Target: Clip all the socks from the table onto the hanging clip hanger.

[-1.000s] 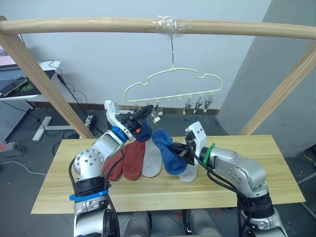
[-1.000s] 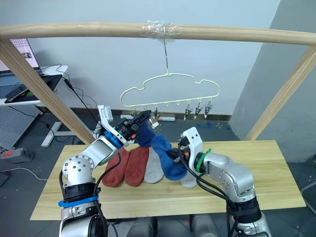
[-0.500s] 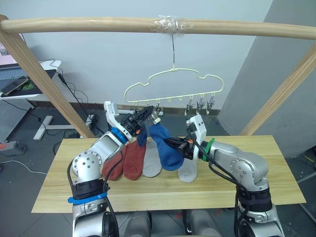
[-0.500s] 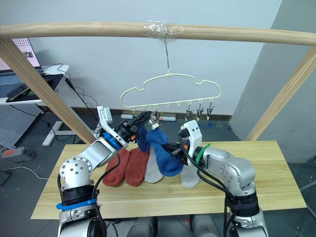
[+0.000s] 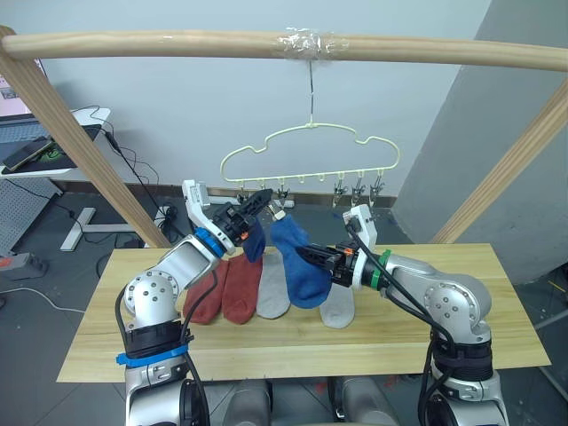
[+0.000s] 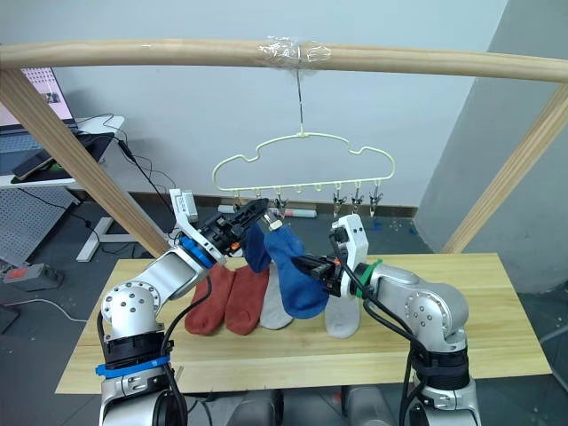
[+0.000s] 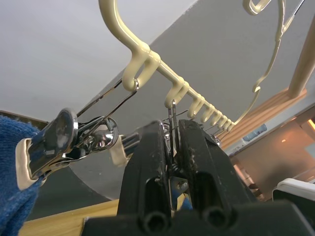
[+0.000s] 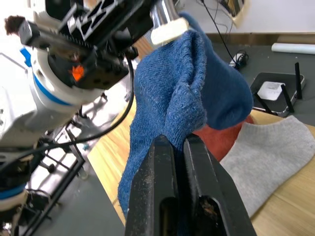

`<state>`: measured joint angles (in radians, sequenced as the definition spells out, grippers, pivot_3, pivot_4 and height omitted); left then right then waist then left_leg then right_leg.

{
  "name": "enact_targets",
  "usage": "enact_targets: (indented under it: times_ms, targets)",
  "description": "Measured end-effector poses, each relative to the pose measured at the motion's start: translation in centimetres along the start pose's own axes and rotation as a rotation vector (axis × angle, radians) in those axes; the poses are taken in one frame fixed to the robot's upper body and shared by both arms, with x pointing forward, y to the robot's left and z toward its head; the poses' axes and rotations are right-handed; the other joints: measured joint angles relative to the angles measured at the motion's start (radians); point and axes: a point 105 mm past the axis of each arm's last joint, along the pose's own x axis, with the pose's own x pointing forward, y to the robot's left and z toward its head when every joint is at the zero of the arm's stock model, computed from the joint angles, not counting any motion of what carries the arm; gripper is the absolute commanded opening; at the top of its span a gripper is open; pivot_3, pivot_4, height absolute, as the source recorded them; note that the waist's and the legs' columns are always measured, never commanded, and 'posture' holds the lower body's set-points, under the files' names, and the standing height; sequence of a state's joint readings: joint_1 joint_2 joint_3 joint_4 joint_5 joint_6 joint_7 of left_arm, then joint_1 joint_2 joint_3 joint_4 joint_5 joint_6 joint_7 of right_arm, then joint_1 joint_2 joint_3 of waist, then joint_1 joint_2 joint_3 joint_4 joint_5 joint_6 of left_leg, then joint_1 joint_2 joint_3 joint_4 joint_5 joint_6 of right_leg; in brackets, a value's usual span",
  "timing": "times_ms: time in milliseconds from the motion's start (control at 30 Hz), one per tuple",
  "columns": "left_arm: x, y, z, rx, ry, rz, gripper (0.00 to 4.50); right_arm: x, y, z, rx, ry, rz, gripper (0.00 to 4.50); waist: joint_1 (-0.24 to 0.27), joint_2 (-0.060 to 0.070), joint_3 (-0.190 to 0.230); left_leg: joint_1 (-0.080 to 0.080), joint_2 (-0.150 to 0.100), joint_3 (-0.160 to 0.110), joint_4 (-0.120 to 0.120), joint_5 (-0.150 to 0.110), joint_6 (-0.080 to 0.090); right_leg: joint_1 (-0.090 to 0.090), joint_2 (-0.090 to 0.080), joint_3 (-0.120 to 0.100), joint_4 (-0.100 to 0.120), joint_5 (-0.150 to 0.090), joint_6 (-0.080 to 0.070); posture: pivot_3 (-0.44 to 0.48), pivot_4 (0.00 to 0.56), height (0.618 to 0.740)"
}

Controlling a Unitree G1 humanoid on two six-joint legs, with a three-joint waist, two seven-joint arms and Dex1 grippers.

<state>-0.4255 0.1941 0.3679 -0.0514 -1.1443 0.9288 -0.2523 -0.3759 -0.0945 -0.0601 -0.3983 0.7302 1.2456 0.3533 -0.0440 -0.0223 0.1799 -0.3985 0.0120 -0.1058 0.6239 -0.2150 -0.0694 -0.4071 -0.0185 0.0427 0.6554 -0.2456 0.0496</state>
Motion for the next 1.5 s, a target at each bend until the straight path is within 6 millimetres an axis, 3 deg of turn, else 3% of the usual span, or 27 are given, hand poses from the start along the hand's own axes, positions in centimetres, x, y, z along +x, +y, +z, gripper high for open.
enact_targets:
  times_ms: [767, 1033, 1167, 1333, 1500]
  targets:
    - [0.2, -0.2, -0.1, 0.026, 0.002, -0.013, 0.11, 1.5, 0.2, 0.8, 0.068, -0.050, 0.001, 0.02, 0.005, 0.000, 0.000, -0.001, 0.000, 0.000, -0.009, 0.000, 0.000, 0.000, 0.000, 0.000, -0.009, 0.000, 0.000, 0.043, 0.140, 0.740]
    - [-0.3, 0.1, -0.1, 0.053, -0.001, 0.004, 2.60, 2.2, 0.7, 0.3, 0.053, -0.029, 0.006, 0.00, 0.005, 0.000, 0.000, -0.001, 0.000, 0.000, -0.011, 0.000, 0.000, -0.002, 0.000, 0.000, -0.009, 0.000, 0.000, 0.049, 0.141, 0.740]
    - [-1.2, 1.4, 0.1, 0.183, 0.027, 0.105, 3.86, 3.0, 0.5, -1.0, 0.038, 0.004, -0.014, 0.00, 0.005, 0.000, 0.000, -0.001, 0.000, 0.001, -0.011, 0.000, 0.000, -0.002, 0.000, 0.000, -0.009, 0.000, 0.000, 0.051, 0.141, 0.740]
    - [-2.5, 2.4, 0.6, 0.531, 0.071, 0.249, 3.86, 4.4, -1.0, -2.3, 0.021, 0.026, -0.063, 0.00, 0.009, 0.000, 0.000, -0.001, 0.001, 0.001, -0.012, 0.000, 0.000, -0.002, 0.000, 0.000, -0.009, 0.000, 0.000, 0.067, 0.142, 0.740]
    - [-3.5, 1.7, 0.5, 0.801, 0.060, 0.295, 3.89, 5.4, -1.6, -2.5, 0.001, 0.013, -0.078, 1.48, 0.009, 0.000, 0.000, 0.001, 0.001, 0.003, -0.014, 0.000, 0.000, -0.003, 0.000, 0.002, -0.009, 0.000, -0.001, 0.078, 0.141, 0.740]
